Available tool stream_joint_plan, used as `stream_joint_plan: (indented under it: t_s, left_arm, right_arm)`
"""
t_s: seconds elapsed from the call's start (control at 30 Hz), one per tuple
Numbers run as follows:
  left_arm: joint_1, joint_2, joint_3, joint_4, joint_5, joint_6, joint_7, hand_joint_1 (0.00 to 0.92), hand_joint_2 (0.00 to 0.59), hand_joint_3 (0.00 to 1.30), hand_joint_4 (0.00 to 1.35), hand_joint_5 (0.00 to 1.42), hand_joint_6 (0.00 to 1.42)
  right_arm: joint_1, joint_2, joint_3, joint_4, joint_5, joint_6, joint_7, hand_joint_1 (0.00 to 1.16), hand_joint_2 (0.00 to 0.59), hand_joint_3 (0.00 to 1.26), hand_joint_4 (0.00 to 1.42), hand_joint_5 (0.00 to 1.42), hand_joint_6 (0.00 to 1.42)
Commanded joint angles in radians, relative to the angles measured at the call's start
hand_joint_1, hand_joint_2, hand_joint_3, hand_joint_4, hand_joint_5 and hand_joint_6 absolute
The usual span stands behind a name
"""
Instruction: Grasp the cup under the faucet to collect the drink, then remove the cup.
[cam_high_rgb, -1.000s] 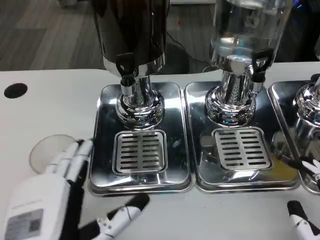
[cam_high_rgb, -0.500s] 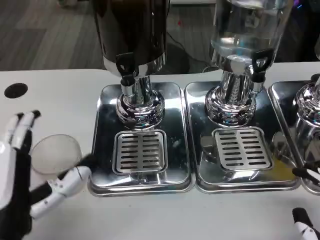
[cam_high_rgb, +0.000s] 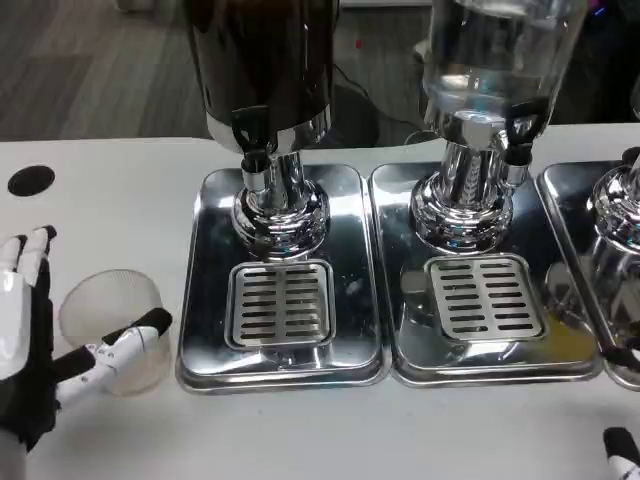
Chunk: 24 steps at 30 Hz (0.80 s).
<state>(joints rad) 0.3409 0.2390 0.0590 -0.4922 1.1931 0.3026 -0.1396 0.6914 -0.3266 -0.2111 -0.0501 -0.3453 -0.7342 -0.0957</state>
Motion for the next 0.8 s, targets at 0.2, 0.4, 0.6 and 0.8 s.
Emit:
stream_joint_plan:
  t_s: [0.2, 0.4, 0.6, 0.8]
  left_arm:
    - [-0.079, 0.044, -0.061, 0.127, 0.044, 0.051, -0.013, 0.132, 0.046, 0.06, 0.03, 0.32, 0.65]
    - [-0.111, 0.059, -0.103, 0.176, 0.056, 0.073, -0.006, 0.177, 0.058, 0.08, 0.08, 0.38, 0.69]
    - [-0.125, 0.069, -0.144, 0.208, 0.054, 0.093, 0.003, 0.203, 0.065, 0.09, 0.10, 0.41, 0.71]
    - [-0.125, 0.072, -0.176, 0.218, 0.060, 0.113, 0.027, 0.249, 0.087, 0.19, 0.21, 0.49, 0.77]
  right_arm:
    - [0.011, -0.017, -0.020, 0.020, 0.031, -0.026, 0.018, 0.54, 0.420, 0.23, 0.11, 0.11, 0.00]
    - [0.008, -0.021, -0.019, 0.029, 0.044, -0.029, 0.031, 0.54, 0.417, 0.23, 0.11, 0.11, 0.00]
    - [0.008, -0.027, -0.020, 0.044, 0.059, -0.042, 0.041, 0.54, 0.415, 0.23, 0.11, 0.11, 0.00]
    - [0.013, -0.032, -0.023, 0.059, 0.075, -0.062, 0.049, 0.54, 0.414, 0.23, 0.11, 0.11, 0.00]
